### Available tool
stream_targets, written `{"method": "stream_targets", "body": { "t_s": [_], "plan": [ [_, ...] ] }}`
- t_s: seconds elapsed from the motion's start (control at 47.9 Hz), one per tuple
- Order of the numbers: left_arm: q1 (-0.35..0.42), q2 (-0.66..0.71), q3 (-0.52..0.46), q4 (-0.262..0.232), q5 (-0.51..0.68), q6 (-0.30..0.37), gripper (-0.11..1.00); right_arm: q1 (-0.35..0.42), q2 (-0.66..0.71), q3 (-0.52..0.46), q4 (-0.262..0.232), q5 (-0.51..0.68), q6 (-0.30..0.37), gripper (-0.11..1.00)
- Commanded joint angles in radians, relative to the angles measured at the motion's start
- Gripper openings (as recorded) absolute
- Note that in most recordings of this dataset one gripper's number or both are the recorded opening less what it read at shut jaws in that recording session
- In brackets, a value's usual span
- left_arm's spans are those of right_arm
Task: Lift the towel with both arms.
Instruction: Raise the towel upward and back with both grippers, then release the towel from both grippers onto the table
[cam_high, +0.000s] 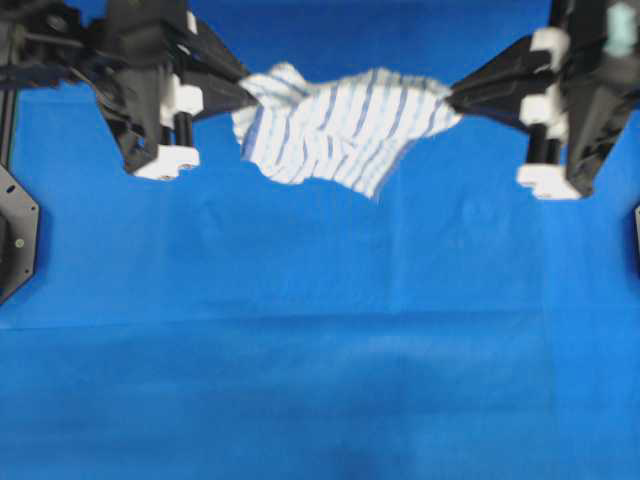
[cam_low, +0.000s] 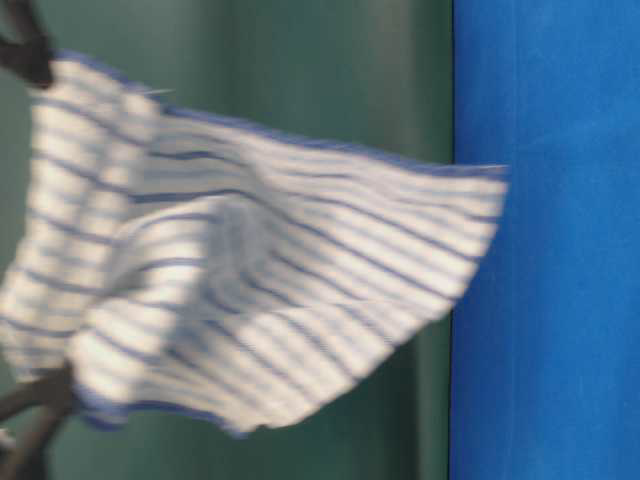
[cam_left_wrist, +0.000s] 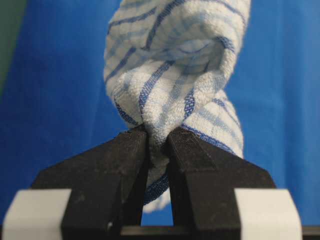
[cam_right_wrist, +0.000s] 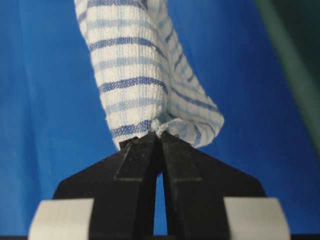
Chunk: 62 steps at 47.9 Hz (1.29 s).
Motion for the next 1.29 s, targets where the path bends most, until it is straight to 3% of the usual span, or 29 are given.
{"method": "stream_targets", "body": {
  "t_s": [0.0,0.439,0.981,1.023,1.169,1.274],
  "plan": [
    [0.003,-0.025,-0.08,0.0,0.029,0.003,0.07,0.0,-0.017,-0.078,-0.009,0.028,-0.015,0.02],
    [0.003,-0.018,-0.31,0.003,0.15,0.003,0.07,0.0,-0.017,-0.279,-0.009,0.104,-0.089,0.02],
    [-0.005,-0.014,-0.305,0.003,0.147,0.015,0.09,0.0,0.008,-0.281,-0.009,0.104,-0.114,0.04],
    [-0.006,-0.015,-0.304,0.003,0.144,0.015,0.18,0.0,0.009,-0.281,-0.009,0.104,-0.114,0.11],
    [-0.021,-0.025,-0.282,0.003,0.135,0.012,0.61,0.0,0.025,-0.275,-0.018,0.106,-0.115,0.55],
    [-0.023,-0.037,-0.261,0.003,0.133,0.014,0.86,0.0,0.029,-0.275,-0.026,0.109,-0.115,0.7]
  ]
}}
